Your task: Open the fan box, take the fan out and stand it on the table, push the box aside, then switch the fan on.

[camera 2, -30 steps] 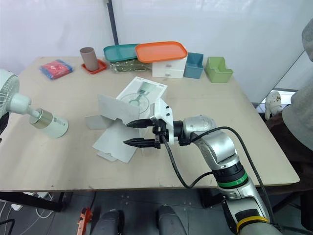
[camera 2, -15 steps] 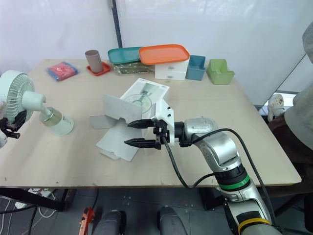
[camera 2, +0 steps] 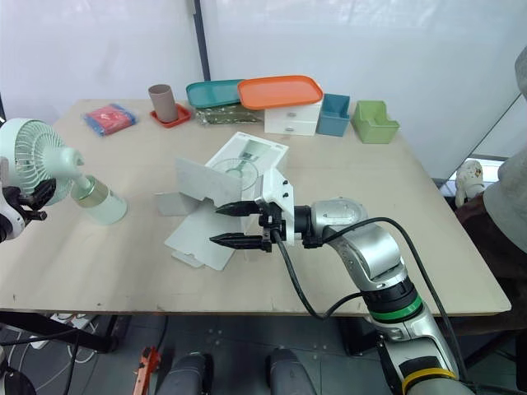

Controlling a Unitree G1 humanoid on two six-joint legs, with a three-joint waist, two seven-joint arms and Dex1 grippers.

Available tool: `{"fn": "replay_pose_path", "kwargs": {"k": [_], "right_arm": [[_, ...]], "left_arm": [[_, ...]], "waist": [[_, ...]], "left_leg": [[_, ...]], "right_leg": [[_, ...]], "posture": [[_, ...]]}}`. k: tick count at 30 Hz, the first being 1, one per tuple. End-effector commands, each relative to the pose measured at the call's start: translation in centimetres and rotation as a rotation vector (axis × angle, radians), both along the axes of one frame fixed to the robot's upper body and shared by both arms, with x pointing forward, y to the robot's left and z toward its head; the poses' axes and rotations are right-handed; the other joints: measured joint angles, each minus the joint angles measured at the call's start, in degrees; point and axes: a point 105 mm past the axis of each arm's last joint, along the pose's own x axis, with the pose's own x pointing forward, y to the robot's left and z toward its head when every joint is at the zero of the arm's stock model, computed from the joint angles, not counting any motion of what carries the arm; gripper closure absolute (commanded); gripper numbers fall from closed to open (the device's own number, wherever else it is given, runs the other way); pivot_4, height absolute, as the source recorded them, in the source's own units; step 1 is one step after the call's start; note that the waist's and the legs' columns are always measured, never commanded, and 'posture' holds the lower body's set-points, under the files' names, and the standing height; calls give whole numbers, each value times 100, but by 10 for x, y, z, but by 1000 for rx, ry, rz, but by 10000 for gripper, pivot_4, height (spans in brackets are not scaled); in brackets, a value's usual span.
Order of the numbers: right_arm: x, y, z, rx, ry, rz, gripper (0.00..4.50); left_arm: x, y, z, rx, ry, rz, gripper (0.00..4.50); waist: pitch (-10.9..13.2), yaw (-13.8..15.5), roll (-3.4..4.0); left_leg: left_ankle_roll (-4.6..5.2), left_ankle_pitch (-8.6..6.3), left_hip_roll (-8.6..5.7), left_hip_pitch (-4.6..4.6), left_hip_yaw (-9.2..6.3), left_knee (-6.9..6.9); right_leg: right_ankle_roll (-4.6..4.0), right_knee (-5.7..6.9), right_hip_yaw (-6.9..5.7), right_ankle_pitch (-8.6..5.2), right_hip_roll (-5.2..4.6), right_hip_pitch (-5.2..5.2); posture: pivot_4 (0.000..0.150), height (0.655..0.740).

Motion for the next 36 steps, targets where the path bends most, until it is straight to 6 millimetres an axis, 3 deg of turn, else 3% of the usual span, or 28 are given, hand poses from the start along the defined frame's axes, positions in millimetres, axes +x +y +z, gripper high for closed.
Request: {"fn": "replay_pose_path", "kwargs": {"k": [1, 18, 20, 25, 31, 36], "right_arm": [[-3, 1, 12, 26, -51, 15, 17763], [-5, 5, 8, 28, -42, 39, 17763], [-6, 5, 7, 26, -42, 38, 17763], [-6, 6, 7, 28, -40, 38, 17763], [-6, 5, 7, 27, -40, 36, 17763], [-6, 4, 6, 21, -38, 37, 17763]], "left_arm": [[3, 6, -5, -1, 30, 22, 25267], [-1, 16, 6, -28, 10, 58, 25267], [0, 16, 8, -28, 3, 62, 15317], [3, 16, 13, -22, -9, 60, 303], [4, 18, 14, -25, -14, 65, 303], [3, 16, 11, -28, -8, 63, 303]], "waist": [[3, 0, 3], [10, 1, 1], [15, 2, -3], [54, -12, -59], [53, 18, -65], [53, 54, -66]], "left_leg": [[0, 0, 0, 0, -5, -4], [14, 11, 4, -22, -25, -19], [13, 10, 4, -22, -25, -20], [9, 9, 10, -39, -27, -20], [-5, 3, 9, -142, -33, -17], [-21, -16, 8, -150, -39, -18]], "right_leg": [[0, -1, -5, 0, -1, 0], [-19, 0, -17, -44, 14, 14], [-18, 0, -17, -46, 14, 14], [-19, 0, -17, -45, 21, -1], [20, 1, -16, -41, 23, -84], [5, 1, -17, -50, 25, -88]], "posture": [[1500, 7400], [1500, 7400], [1500, 7400], [1500, 7400], [1500, 7400], [1500, 7400]]}}
